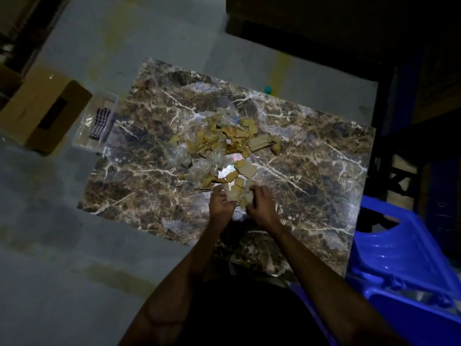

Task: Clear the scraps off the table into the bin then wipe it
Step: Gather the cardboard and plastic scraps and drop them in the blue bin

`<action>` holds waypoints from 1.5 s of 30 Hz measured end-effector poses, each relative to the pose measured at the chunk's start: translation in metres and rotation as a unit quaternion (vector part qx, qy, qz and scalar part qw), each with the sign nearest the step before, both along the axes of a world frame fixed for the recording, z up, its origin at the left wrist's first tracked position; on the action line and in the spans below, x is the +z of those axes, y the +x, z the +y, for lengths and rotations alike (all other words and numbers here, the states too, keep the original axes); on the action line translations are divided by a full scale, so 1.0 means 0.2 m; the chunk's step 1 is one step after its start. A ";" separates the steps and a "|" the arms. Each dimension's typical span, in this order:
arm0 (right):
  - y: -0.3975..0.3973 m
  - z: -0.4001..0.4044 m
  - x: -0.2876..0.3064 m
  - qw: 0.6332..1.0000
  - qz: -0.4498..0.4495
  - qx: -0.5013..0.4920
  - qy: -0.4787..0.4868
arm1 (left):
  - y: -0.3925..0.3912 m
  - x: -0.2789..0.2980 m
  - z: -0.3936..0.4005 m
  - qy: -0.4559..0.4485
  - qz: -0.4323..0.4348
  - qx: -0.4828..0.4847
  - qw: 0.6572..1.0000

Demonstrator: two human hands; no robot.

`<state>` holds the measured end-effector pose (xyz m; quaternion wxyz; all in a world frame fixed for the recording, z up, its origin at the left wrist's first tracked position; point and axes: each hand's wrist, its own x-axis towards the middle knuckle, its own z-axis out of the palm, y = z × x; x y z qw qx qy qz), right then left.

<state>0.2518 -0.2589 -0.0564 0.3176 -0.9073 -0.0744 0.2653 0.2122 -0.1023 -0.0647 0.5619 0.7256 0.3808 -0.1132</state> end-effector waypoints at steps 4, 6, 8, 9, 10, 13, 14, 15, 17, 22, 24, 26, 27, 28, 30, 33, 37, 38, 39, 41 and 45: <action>0.10 0.08 0.06 0.996 -0.062 -0.070 0.017 | 0.03 0.06 0.04 0.017 -0.069 -0.038 0.997; 0.22 0.09 0.10 0.983 -0.139 -0.115 0.015 | 0.04 0.11 0.08 0.062 -0.093 -0.077 0.991; 0.37 0.10 0.11 0.980 -0.165 -0.106 -0.023 | 0.05 0.13 0.10 0.097 -0.112 -0.112 0.983; 0.45 0.10 0.11 0.982 -0.161 -0.093 -0.043 | 0.05 0.13 0.10 0.118 -0.115 -0.135 0.977; 0.52 0.11 0.10 0.983 -0.157 -0.073 -0.058 | 0.06 0.13 0.11 0.134 -0.118 -0.155 0.972; 0.67 0.11 0.04 0.986 -0.129 0.008 -0.100 | 0.11 0.11 0.12 0.161 -0.105 -0.204 0.960; 0.69 0.12 0.02 0.986 -0.104 0.030 -0.123 | 0.12 0.11 0.12 0.170 -0.102 -0.218 0.956; 0.69 0.13 0.00 0.985 -0.085 0.051 -0.144 | 0.12 0.10 0.11 0.176 -0.103 -0.228 0.952; 0.62 0.15 -0.02 0.983 -0.075 0.071 -0.149 | 0.12 0.08 0.10 0.169 -0.105 -0.227 0.953; 0.30 0.10 -0.11 0.987 -0.079 0.110 -0.081 | 0.04 0.03 0.08 0.192 -0.165 -0.190 0.949; 0.17 0.07 -0.07 0.990 -0.097 0.100 -0.040 | -0.01 0.02 0.09 0.214 -0.185 -0.166 0.945; 0.14 0.04 0.01 0.989 -0.137 0.055 0.009 | -0.06 0.02 0.10 0.230 -0.190 -0.142 0.944; 0.16 0.03 0.05 0.987 -0.154 0.018 0.031 | -0.09 0.02 0.10 0.241 -0.190 -0.130 0.943; 0.20 0.02 0.07 0.984 -0.170 -0.019 0.046 | -0.12 0.01 0.10 0.250 -0.191 -0.117 0.942; 0.33 0.01 0.11 0.977 -0.192 -0.080 0.049 | -0.17 0.00 0.10 0.261 -0.188 -0.086 0.943; 0.57 -0.01 0.08 0.974 -0.190 -0.121 0.035 | -0.21 -0.03 0.09 0.253 -0.164 -0.030 0.953; 0.76 -0.03 -0.06 0.988 -0.140 -0.063 0.001 | -0.21 -0.09 0.03 0.203 -0.130 0.007 0.971; 0.75 -0.02 -0.09 0.990 -0.134 -0.038 0.002 | -0.20 -0.11 0.01 0.193 -0.127 0.003 0.973; 0.72 -0.01 -0.12 0.991 -0.130 -0.018 0.006 | -0.19 -0.12 -0.01 0.190 -0.129 -0.006 0.973; 0.59 0.01 -0.15 0.992 -0.123 -0.002 0.029 | -0.16 -0.13 -0.05 0.202 -0.141 -0.026 0.969; 0.24 0.04 -0.18 0.988 -0.121 -0.009 0.100 | -0.09 -0.15 -0.14 0.194 -0.153 0.015 0.969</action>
